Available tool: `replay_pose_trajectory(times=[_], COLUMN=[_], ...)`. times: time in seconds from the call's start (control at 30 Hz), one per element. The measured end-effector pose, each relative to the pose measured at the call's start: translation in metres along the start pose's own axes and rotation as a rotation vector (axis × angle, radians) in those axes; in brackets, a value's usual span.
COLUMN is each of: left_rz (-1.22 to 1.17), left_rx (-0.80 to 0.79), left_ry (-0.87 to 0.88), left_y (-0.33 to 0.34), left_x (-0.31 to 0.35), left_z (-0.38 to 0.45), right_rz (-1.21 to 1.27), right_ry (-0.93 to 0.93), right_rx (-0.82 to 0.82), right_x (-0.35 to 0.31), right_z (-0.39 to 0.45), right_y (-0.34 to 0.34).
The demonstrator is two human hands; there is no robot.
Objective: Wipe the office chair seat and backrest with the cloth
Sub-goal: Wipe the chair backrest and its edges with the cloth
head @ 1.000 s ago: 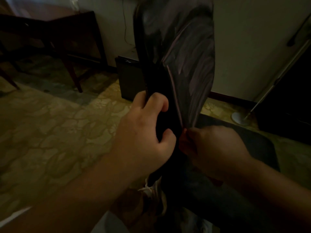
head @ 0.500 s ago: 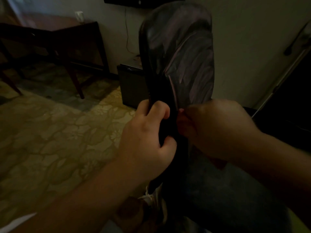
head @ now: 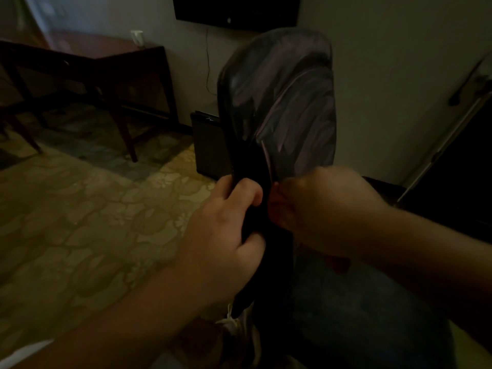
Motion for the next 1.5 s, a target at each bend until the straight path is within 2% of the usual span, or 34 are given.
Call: replay_pose_trajectory(times=[0.07, 0.2, 0.23, 0.3, 0.4, 0.43, 0.57, 0.6, 0.73, 0.83, 0.93, 1.1, 1.2, 1.27, 1.4, 1.5], left_rz=[-0.005, -0.019, -0.015, 0.004, 0.027, 0.039, 0.053, 0.041, 0.016, 0.029, 0.039, -0.028, 0.023, 0.04, 0.028, 0.063], left_rx=[-0.01, -0.016, -0.013, -0.021, -0.026, -0.035, -0.042, -0.04, -0.069, -0.086, -0.073, -0.069, -0.087, -0.081, -0.065, -0.059], left_ry=[0.001, 0.018, 0.011, -0.005, -0.008, -0.005, 0.012, 0.012, 0.002, 0.024, 0.018, 0.02, 0.035, 0.034, 0.02, 0.021], left_y=[0.001, 0.003, 0.001, 0.001, 0.0, 0.001, 0.002, 0.001, 0.003, 0.005, 0.005, 0.003, 0.005, 0.006, 0.004, 0.002], left_x=[0.003, 0.008, 0.006, 0.002, 0.003, 0.005, 0.005, 0.003, 0.0, 0.004, 0.001, -0.001, 0.002, 0.0, -0.006, -0.006], left_z=[0.0, 0.006, 0.005, 0.002, 0.0, 0.002, 0.007, 0.007, 0.003, 0.006, 0.009, 0.005, 0.008, 0.011, 0.009, 0.009], right_rz=[-0.025, 0.017, 0.014, -0.018, -0.02, -0.02, 0.059, 0.07, 0.016, -0.011, 0.071, -0.07, -0.028, -0.002, -0.081, -0.133], right_ry=[0.027, 0.105, 0.076, 0.022, 0.054, 0.074, 0.114, 0.091, 0.001, 0.056, 0.067, -0.08, 0.012, 0.01, -0.075, -0.046], right_rx=[-0.003, 0.233, 0.22, 0.078, -0.017, 0.018, 0.325, 0.316, 0.081, 0.176, 0.257, 0.123, 0.212, 0.254, 0.151, 0.052], right_x=[0.005, 0.02, 0.016, 0.004, 0.006, 0.01, 0.019, 0.015, 0.0, 0.012, 0.017, -0.006, 0.014, 0.017, -0.009, -0.012], right_z=[0.0, 0.012, 0.012, 0.006, 0.002, 0.005, 0.016, 0.016, 0.012, 0.016, 0.024, 0.022, 0.028, 0.033, 0.021, 0.009], right_y=[-0.008, -0.057, -0.054, -0.024, -0.01, -0.019, -0.068, -0.065, -0.027, -0.056, -0.081, -0.035, -0.064, -0.073, -0.03, 0.005])
Point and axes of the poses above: each hand's wrist, its own z-axis towards the middle knuckle, its own y-axis out of the palm, x = y × z, the point moved 10 cm from there along z, towards the middle knuckle, and after that the axes turned 4 degrees about x, right-handed, at the moved point
